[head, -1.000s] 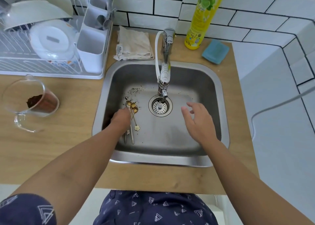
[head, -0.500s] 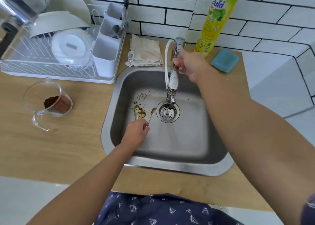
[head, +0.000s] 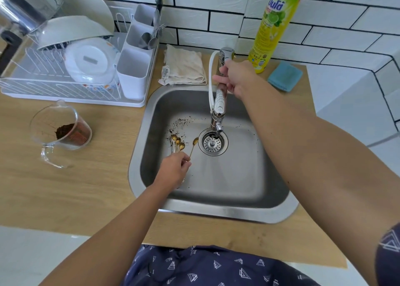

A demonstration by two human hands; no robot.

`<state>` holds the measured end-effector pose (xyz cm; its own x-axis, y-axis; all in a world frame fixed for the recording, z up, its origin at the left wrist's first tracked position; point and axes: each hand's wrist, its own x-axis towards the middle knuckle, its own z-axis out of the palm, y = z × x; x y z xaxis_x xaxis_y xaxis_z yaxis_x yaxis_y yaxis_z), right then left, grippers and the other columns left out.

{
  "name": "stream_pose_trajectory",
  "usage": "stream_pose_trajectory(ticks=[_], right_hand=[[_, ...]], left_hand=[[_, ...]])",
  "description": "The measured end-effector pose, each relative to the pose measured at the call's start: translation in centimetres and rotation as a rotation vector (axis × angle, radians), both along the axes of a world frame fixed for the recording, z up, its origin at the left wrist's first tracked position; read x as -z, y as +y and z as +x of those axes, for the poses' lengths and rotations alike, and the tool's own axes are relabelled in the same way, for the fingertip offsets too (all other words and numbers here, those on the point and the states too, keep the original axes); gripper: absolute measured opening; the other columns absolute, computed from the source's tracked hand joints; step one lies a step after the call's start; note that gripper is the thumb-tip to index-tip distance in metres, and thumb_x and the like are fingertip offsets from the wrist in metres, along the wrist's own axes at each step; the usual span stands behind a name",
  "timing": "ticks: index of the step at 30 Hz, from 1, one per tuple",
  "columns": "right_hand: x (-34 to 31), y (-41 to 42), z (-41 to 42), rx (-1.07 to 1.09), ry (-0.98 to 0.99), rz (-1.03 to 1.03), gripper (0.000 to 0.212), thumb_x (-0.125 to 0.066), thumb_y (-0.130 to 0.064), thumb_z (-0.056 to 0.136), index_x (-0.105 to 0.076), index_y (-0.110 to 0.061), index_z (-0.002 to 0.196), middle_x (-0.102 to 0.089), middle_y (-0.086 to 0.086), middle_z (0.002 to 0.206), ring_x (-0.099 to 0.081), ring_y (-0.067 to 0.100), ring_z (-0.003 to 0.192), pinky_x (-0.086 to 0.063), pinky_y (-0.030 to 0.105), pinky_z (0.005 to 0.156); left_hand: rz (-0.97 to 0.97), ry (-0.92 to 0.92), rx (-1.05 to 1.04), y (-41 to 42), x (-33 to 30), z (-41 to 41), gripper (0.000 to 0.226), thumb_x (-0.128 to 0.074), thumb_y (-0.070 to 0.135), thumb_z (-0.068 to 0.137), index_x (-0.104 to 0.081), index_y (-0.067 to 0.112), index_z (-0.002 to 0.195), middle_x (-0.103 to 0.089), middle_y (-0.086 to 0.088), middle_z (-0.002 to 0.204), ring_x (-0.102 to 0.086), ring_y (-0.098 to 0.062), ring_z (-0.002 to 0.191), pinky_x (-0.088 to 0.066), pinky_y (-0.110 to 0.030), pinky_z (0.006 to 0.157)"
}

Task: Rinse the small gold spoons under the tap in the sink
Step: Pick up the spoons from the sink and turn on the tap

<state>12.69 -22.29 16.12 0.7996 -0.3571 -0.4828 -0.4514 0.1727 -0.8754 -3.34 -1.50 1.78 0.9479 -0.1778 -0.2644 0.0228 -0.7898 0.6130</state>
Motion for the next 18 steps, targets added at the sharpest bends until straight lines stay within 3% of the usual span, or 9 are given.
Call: stream_pose_trajectory(ticks=[4,8,11,14,18], right_hand=[[-0.43,0.11,0.46,0.028,0.001,-0.002,0.012,-0.045,-0.017,0.107,-0.054,-0.010,0.101,-0.062,0.001,0.086,-0.071,0.015,0.047,-0.032,0.014,0.029],[-0.19,0.14,0.63,0.029,0.004,-0.014,0.017,-0.047,-0.023,0.108,-0.056,-0.008,0.108,-0.064,0.002,0.088,-0.076,0.019,0.059,-0.033,0.015,0.029],[-0.08,0.11,0.69,0.033,0.001,-0.018,0.017,-0.048,-0.023,0.107,-0.055,-0.010,0.100,-0.065,0.002,0.089,-0.077,0.021,0.066,-0.034,0.015,0.029],[-0.19,0.13,0.71,0.035,0.009,-0.032,0.018,-0.047,-0.023,0.107,-0.056,-0.008,0.107,-0.065,0.003,0.089,-0.077,0.020,0.065,-0.033,0.015,0.029],[-0.23,0.10,0.34,0.021,0.006,-0.039,0.026,-0.049,-0.026,0.107,-0.059,-0.004,0.115,-0.067,0.003,0.089,-0.078,0.018,0.063,-0.031,0.015,0.029]], left_hand=[[0.011,0.016,0.017,-0.11,0.15,0.00,0.018,-0.062,0.023,0.097,-0.069,0.013,0.109,-0.071,-0.004,0.099,-0.064,-0.017,0.087,-0.054,-0.031,0.081],[0.016,0.025,0.035,-0.16,0.12,0.00,0.019,-0.061,0.023,0.098,-0.070,0.012,0.111,-0.071,-0.004,0.099,-0.064,-0.017,0.087,-0.056,-0.034,0.083],[0.023,0.035,0.045,-0.15,0.17,0.03,0.019,-0.061,0.024,0.098,-0.069,0.013,0.111,-0.071,-0.003,0.099,-0.063,-0.017,0.087,-0.054,-0.032,0.081],[0.023,0.042,0.053,-0.21,0.27,0.04,0.019,-0.061,0.023,0.098,-0.069,0.013,0.112,-0.070,-0.003,0.097,-0.062,-0.015,0.086,-0.050,-0.027,0.077],[0.020,0.058,0.078,-0.28,0.30,0.07,0.020,-0.061,0.023,0.098,-0.068,0.013,0.113,-0.071,-0.003,0.099,-0.063,-0.016,0.089,-0.055,-0.033,0.083]])
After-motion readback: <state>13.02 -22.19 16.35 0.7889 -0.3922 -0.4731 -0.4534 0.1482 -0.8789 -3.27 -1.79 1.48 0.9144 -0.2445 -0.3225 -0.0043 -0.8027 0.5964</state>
